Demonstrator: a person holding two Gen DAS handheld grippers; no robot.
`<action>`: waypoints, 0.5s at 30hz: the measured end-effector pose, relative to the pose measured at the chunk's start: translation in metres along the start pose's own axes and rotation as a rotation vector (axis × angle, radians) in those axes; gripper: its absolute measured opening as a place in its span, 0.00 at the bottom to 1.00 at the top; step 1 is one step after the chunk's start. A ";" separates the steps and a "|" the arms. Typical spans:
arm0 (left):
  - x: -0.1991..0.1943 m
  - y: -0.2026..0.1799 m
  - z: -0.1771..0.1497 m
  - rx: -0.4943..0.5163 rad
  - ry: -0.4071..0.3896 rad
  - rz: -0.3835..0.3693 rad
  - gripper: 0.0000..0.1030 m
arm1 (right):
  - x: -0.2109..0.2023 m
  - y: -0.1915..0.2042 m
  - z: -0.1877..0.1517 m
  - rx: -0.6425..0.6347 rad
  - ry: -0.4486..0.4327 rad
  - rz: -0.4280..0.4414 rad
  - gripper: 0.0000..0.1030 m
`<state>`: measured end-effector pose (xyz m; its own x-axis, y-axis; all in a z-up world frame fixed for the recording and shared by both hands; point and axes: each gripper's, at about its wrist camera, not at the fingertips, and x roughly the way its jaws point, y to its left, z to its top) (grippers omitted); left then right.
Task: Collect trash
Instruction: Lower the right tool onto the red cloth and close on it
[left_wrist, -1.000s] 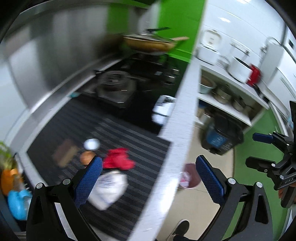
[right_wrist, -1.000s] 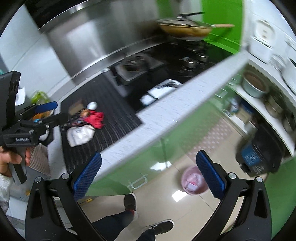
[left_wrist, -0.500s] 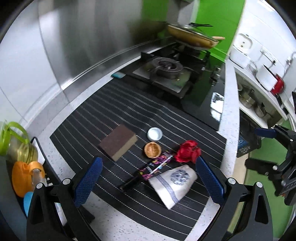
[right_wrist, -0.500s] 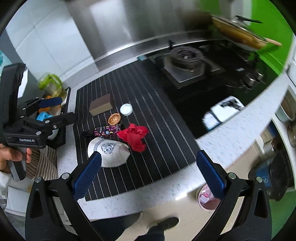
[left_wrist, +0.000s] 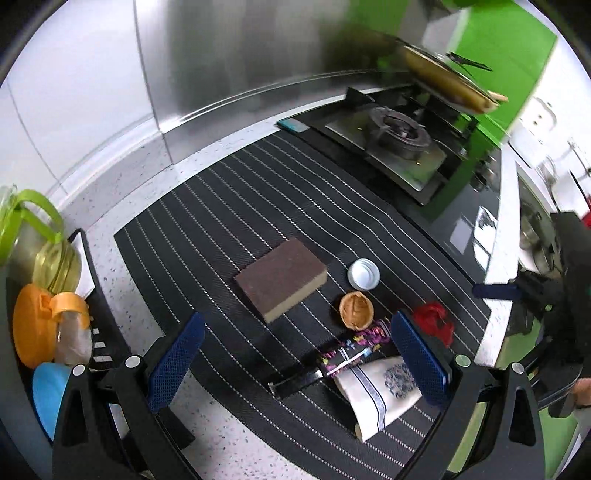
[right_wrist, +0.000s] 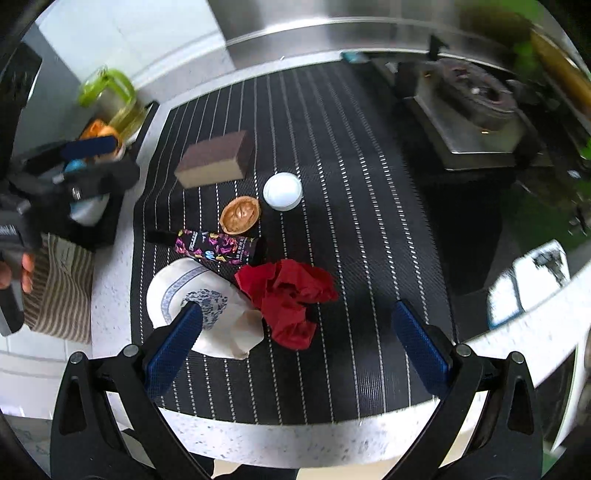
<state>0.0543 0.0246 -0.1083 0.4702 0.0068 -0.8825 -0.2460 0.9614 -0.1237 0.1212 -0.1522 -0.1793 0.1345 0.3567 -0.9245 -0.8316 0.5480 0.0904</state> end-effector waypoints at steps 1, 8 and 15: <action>0.002 0.001 0.001 -0.009 0.001 0.004 0.94 | 0.003 0.000 0.001 -0.012 0.008 0.009 0.97; 0.015 0.006 0.004 -0.038 0.022 0.013 0.94 | 0.024 0.003 0.006 -0.068 0.067 0.078 0.70; 0.021 0.008 0.009 -0.035 0.035 0.006 0.94 | 0.022 0.001 0.006 -0.061 0.074 0.098 0.32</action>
<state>0.0699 0.0345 -0.1237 0.4391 0.0023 -0.8984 -0.2785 0.9511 -0.1338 0.1265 -0.1397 -0.1976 0.0133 0.3481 -0.9374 -0.8704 0.4654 0.1605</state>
